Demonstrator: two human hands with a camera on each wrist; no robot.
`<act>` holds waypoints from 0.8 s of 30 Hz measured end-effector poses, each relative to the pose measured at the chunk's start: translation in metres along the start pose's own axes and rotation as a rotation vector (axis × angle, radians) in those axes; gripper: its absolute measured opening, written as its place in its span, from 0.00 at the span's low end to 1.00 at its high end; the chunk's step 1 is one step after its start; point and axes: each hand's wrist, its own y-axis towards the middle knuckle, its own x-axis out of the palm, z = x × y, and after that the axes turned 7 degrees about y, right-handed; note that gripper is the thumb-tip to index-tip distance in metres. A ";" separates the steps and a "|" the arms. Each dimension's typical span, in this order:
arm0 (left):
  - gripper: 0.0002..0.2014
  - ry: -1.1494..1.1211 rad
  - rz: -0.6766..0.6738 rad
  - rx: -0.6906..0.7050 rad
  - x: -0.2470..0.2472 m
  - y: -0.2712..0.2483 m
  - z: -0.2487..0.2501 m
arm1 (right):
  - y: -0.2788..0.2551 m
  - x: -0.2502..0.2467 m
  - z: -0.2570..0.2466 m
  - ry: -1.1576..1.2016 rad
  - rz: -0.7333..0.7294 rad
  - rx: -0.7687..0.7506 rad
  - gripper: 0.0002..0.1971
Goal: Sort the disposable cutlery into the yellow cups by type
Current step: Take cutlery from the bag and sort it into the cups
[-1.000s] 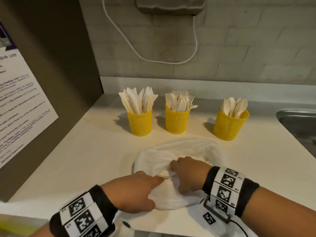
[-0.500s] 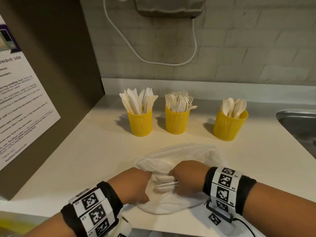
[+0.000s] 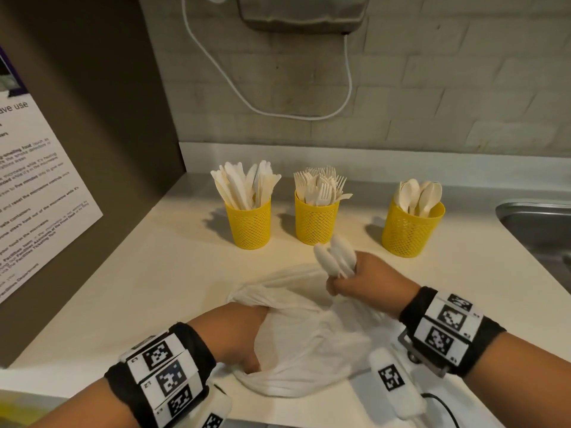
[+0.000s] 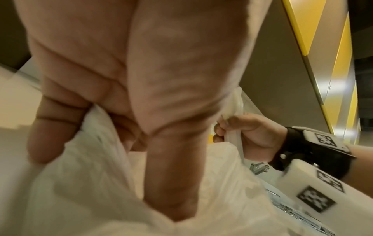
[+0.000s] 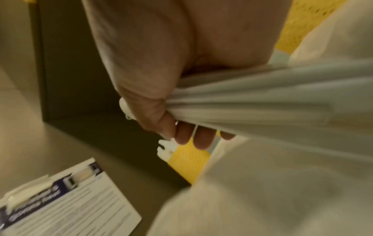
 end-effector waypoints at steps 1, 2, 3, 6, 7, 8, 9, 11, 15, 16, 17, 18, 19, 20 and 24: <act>0.49 0.002 -0.004 0.003 0.001 0.000 0.000 | 0.005 -0.005 -0.001 0.020 0.052 0.018 0.05; 0.49 0.007 -0.008 0.007 0.001 -0.001 0.000 | 0.010 -0.008 -0.003 -0.008 0.070 0.027 0.05; 0.49 0.018 -0.010 0.010 0.002 -0.001 0.000 | 0.016 -0.007 -0.004 -0.087 0.050 0.027 0.05; 0.51 0.048 -0.033 0.005 0.002 -0.001 0.000 | 0.031 0.012 0.000 -0.443 -0.115 -0.008 0.13; 0.51 0.051 -0.038 0.007 0.002 -0.001 0.000 | 0.035 0.021 0.003 -0.554 -0.184 -0.024 0.14; 0.52 0.054 -0.039 0.012 0.003 -0.002 0.000 | 0.038 0.030 0.006 -0.649 -0.243 -0.041 0.14; 0.52 0.059 -0.039 0.016 0.003 -0.003 -0.001 | 0.040 0.036 0.008 -0.721 -0.277 -0.056 0.14; 0.50 0.085 -0.035 0.022 0.002 -0.006 -0.001 | 0.042 0.040 0.009 -0.794 -0.275 -0.061 0.14; 0.43 0.099 0.096 0.055 -0.004 -0.015 0.004 | 0.045 0.040 0.011 -0.868 -0.289 -0.029 0.14; 0.46 0.118 0.114 0.061 -0.005 -0.016 0.005 | 0.045 0.040 0.010 -0.884 -0.308 -0.013 0.14; 0.51 0.142 0.113 0.065 -0.006 -0.016 0.006 | 0.046 0.039 0.010 -0.893 -0.322 -0.002 0.13; 0.55 0.158 0.097 0.071 -0.007 -0.015 0.006 | 0.047 0.038 0.011 -0.891 -0.328 0.006 0.13; 0.57 0.157 0.071 0.079 -0.008 -0.014 0.004 | 0.048 0.036 0.011 -0.875 -0.325 0.022 0.14; 0.57 0.146 0.042 0.087 -0.010 -0.012 0.003 | 0.048 0.032 0.011 -0.841 -0.310 0.032 0.15; 0.54 0.170 -0.053 0.100 -0.016 -0.006 -0.002 | 0.047 0.005 0.008 -0.480 -0.151 0.080 0.17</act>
